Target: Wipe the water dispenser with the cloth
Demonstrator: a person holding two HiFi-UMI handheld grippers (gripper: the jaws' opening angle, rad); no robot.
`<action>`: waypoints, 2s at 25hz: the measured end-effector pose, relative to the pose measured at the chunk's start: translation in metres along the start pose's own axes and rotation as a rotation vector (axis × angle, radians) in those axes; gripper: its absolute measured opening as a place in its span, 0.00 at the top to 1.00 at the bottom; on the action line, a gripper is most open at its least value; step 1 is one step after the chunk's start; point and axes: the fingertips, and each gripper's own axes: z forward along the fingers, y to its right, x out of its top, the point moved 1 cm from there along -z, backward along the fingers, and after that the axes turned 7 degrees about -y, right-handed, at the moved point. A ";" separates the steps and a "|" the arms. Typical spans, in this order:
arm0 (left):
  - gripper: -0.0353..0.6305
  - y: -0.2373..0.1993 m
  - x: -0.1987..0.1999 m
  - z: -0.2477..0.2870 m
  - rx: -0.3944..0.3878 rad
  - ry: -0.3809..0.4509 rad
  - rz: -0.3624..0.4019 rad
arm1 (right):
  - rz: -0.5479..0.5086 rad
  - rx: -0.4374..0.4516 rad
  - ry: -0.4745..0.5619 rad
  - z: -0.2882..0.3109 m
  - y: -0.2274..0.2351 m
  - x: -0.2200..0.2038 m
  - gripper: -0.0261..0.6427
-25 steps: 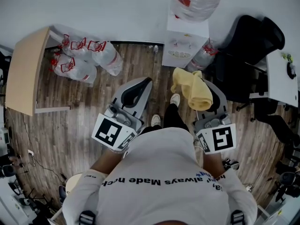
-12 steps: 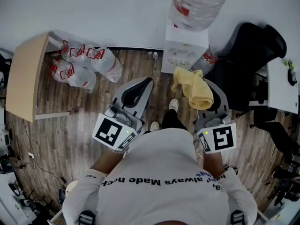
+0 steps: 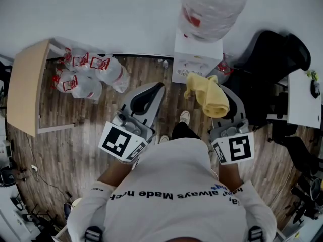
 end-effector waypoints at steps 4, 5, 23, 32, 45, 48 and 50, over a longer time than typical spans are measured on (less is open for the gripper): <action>0.92 -0.005 0.003 0.029 -0.003 -0.002 -0.001 | 0.007 -0.004 -0.001 0.012 0.027 0.001 0.86; 0.92 -0.005 0.003 0.037 -0.004 -0.003 -0.002 | 0.008 -0.004 -0.003 0.015 0.033 0.002 0.86; 0.92 -0.007 0.003 0.171 -0.037 -0.030 -0.007 | 0.032 -0.020 -0.018 0.051 0.155 -0.004 0.86; 0.92 0.002 -0.003 0.208 -0.035 -0.037 -0.015 | 0.032 -0.007 -0.019 0.056 0.188 -0.009 0.86; 0.92 -0.032 -0.002 0.199 -0.013 -0.044 -0.016 | 0.030 0.012 -0.010 0.087 0.170 0.001 0.86; 0.92 -0.048 0.002 0.192 -0.023 -0.047 -0.013 | 0.034 0.004 -0.008 0.103 0.161 0.008 0.86; 0.92 -0.061 0.007 0.186 -0.027 -0.049 -0.006 | 0.035 -0.001 -0.004 0.112 0.152 0.014 0.86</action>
